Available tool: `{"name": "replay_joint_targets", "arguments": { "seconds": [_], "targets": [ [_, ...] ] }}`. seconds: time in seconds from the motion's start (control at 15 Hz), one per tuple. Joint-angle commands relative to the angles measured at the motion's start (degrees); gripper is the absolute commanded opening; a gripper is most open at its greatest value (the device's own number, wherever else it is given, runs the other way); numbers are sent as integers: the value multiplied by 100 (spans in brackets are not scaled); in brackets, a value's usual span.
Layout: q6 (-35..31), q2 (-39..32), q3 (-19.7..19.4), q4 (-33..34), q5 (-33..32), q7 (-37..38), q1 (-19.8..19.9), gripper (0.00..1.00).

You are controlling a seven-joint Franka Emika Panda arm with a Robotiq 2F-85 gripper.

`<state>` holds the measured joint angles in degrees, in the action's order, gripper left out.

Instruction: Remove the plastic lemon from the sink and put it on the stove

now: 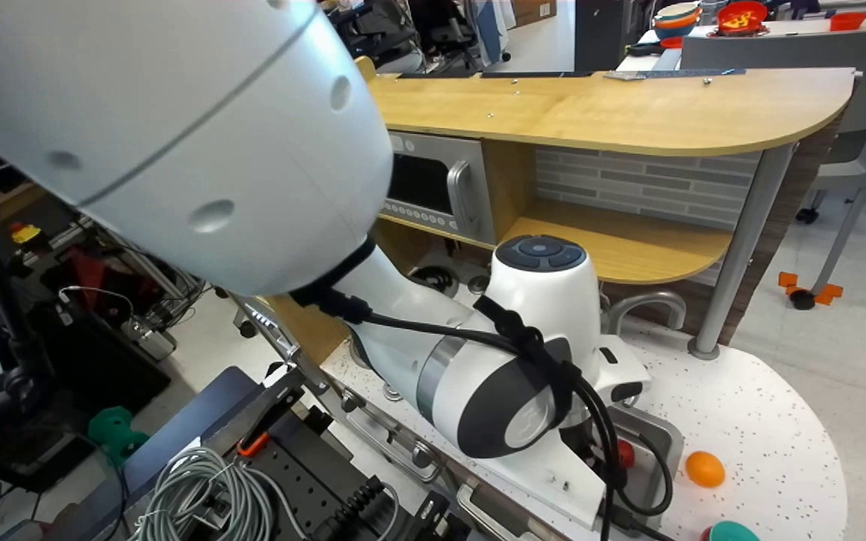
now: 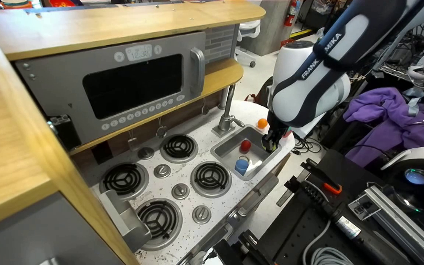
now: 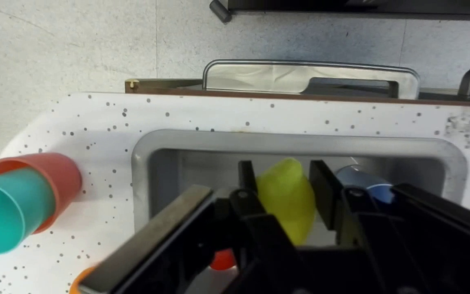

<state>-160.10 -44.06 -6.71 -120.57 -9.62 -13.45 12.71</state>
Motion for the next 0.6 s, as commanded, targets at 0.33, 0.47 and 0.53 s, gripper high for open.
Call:
{"name": "replay_joint_targets", "arguments": {
  "seconds": [0.33,0.47,0.53],
  "targets": [
    [126,605,844,-317,415,64,-149,13],
    [135,589,902,-245,372,156,-438,13],
    [187,548,938,-205,335,153,-574,13]
  ]
}}
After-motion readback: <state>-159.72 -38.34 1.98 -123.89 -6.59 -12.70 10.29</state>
